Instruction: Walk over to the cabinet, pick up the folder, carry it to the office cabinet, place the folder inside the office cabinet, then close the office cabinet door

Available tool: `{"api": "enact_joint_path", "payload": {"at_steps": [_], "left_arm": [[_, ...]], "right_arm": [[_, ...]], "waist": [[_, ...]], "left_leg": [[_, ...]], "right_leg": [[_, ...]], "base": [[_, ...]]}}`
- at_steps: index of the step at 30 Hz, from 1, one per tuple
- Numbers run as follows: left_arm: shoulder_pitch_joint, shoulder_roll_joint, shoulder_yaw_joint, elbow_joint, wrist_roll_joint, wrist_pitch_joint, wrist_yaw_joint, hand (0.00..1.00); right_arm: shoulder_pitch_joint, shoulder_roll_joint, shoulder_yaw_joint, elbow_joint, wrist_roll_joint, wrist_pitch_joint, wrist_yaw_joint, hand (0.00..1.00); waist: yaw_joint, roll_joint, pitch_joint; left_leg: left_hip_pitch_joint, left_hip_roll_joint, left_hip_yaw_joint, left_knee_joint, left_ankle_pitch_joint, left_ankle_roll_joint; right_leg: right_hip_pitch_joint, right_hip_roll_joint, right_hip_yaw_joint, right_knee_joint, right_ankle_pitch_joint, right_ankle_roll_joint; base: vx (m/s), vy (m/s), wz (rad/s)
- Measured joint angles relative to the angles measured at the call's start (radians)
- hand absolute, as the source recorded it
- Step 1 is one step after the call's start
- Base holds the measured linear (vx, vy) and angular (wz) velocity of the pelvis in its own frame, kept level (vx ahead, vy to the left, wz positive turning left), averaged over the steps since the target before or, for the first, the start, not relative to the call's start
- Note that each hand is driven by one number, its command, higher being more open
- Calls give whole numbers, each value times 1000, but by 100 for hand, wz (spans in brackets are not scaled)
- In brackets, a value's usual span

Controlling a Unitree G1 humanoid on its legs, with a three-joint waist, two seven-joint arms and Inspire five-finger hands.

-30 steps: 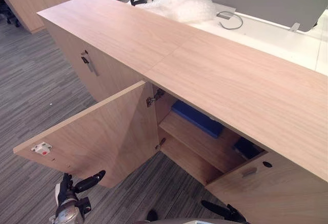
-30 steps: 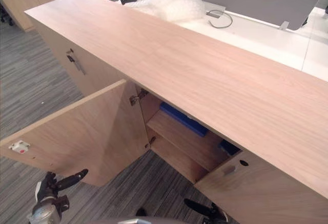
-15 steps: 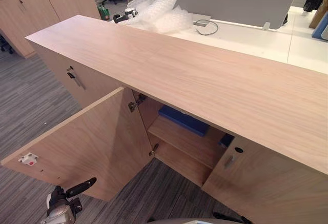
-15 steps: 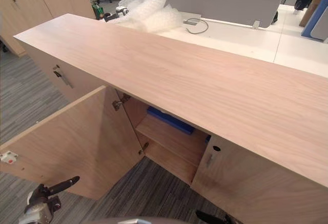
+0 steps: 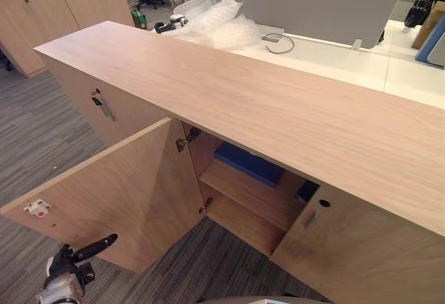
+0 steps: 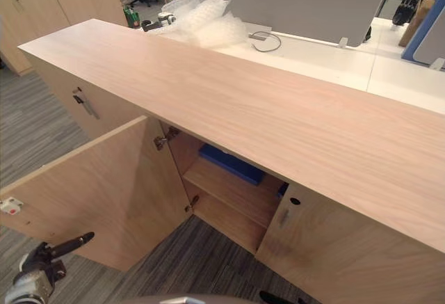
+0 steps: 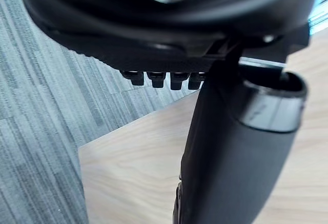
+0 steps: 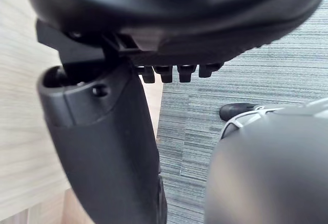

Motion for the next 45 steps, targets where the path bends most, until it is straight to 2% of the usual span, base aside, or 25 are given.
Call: {"api": "enact_joint_path", "payload": {"at_steps": [2, 4, 6, 7, 9, 11, 13, 15, 17, 22, 26, 27, 28, 32, 34, 38, 39, 44, 45], "left_arm": [[33, -35, 0, 0, 2, 0, -28, 100], [58, -83, 3, -2, 2, -2, -50, 100], [58, -124, -4, -2, 3, -2, -66, 100], [66, -137, -8, -2, 4, 0, -72, 100], [103, -141, -11, -1, 26, 2, -82, 100], [139, -137, -9, -1, 53, 2, -87, 100], [147, -130, -7, -1, 74, 2, -91, 100], [132, -117, -7, -2, 103, -5, -96, 100], [107, -115, -8, -4, 106, -14, -98, 100], [105, -114, -76, -22, 135, -23, -96, 100], [112, -141, -132, -55, 133, -32, -89, 100], [111, -156, -141, -55, 133, -35, -82, 100], [108, -169, -170, -55, 131, -40, -72, 100], [112, -202, -202, -70, 132, -41, -61, 100], [117, -199, -202, -93, 138, -41, -39, 100], [112, -194, -186, -152, 141, -41, -7, 100], [108, -195, -174, -153, 140, -40, -1, 100], [114, -205, -173, -153, 138, -44, 1, 100], [112, -219, -169, -157, 134, -52, 0, 100]], "right_arm": [[-7, -3, 1, 0, -28, 2, 6, 100], [-41, -8, 3, 1, -56, 3, 13, 100], [-82, -25, 5, 8, -58, 3, 15, 100], [-103, -41, 6, 17, -58, 5, 16, 100], [-114, -65, 3, 15, -58, 6, 14, 100], [-116, -81, 1, 3, -58, 5, 13, 100], [-112, -90, -1, -10, -58, -2, 14, 100], [-89, -89, -15, -7, -58, -1, 20, 100], [-78, -81, -54, -1, -58, 0, 22, 100], [-61, -72, -76, 2, -57, 6, 22, 100], [-67, -66, -53, 14, -58, 6, 22, 100], [-71, -63, -37, 14, -58, 6, 21, 100], [-76, -57, -37, 13, -58, 6, 21, 100], [-61, -27, -45, -8, -54, 5, 23, 100], [-52, -15, -39, -24, -54, -1, 21, 100], [-51, 8, -32, -19, -54, -1, 20, 100], [-72, 7, -21, -13, -54, -1, 20, 100], [-88, 6, -16, -4, -56, 0, 20, 100], [-104, 2, -7, -3, -56, -1, 17, 100]], "waist": [[2, 6, 9], [14, 1, 52], [13, 3, 82], [27, 5, 96], [34, 12, 104], [37, 10, 102], [31, 6, 97], [10, 7, 73], [-6, 14, 68], [-11, 27, 69], [-15, 28, 79], [-18, 29, 83], [-27, 39, 95], [-29, 45, 113], [-30, 29, 105], [-12, -8, 82], [-7, -18, 82], [0, -17, 86], [1, -19, 91]], "left_leg": [[-1, -1, -1, 0, -1, 1], [-37, 0, -8, 57, -20, 19], [-185, 13, -21, 247, -70, 17], [-216, 20, -10, 283, -79, 20], [-202, 29, -9, 284, -112, 34], [-175, 20, 0, 257, -109, 36], [-146, -3, -2, 197, -80, 40], [-105, -36, -44, 66, -1, 45], [-86, -49, -78, -8, 40, 45], [-80, -75, -73, -7, 39, 48], [-66, -85, -51, -6, 39, 48], [-63, -89, -46, -2, 36, 52], [-57, -84, -46, -1, 23, 85], [-38, -83, -51, 8, -8, 98], [-35, -82, -62, 10, -11, 99], [-85, -86, -87, 17, 6, 84], [-107, -85, -82, 22, 16, 89], [-69, -60, -79, 19, 15, 81], [-92, -46, -85, 65, -7, 56]], "right_leg": [[1, 0, -3, -1, 0, 0], [2, -7, -15, 10, 0, 0], [-48, -15, -58, 34, 0, -1], [-64, -16, -62, 46, -3, -5], [-55, -12, -65, 54, -7, -6], [-52, -26, -66, 71, -11, -2], [-56, -49, -71, 91, -23, 11], [-60, -69, -115, 111, -38, 22], [-56, -74, -151, 113, -43, 24], [-46, -99, -149, 119, -39, 29], [-53, -115, -126, 137, -14, -6], [-60, -118, -119, 158, -12, -8], [-76, -126, -102, 213, -12, -9], [-147, -164, 8, 418, -14, -14], [-156, -156, 58, 445, -15, -13], [-80, -98, 76, 187, -25, -18], [-79, -89, 77, 143, -27, -16], [-24, -51, 80, 102, -35, -2], [-19, -40, 76, 101, -36, -2]], "base": [[-1, 1, 8], [-54, 5, 23], [-128, 21, 49], [-106, 41, 25], [-36, 59, 3], [-38, 69, -6], [-26, 67, 12], [22, 36, 53], [18, 3, 51], [14, 26, 7], [-10, 83, -10], [-21, 96, -10], [-34, 107, -3], [-70, 101, 3], [-22, 35, 18], [55, -89, 18], [80, -164, -9], [50, -168, -2], [-20, -127, 14]]}}
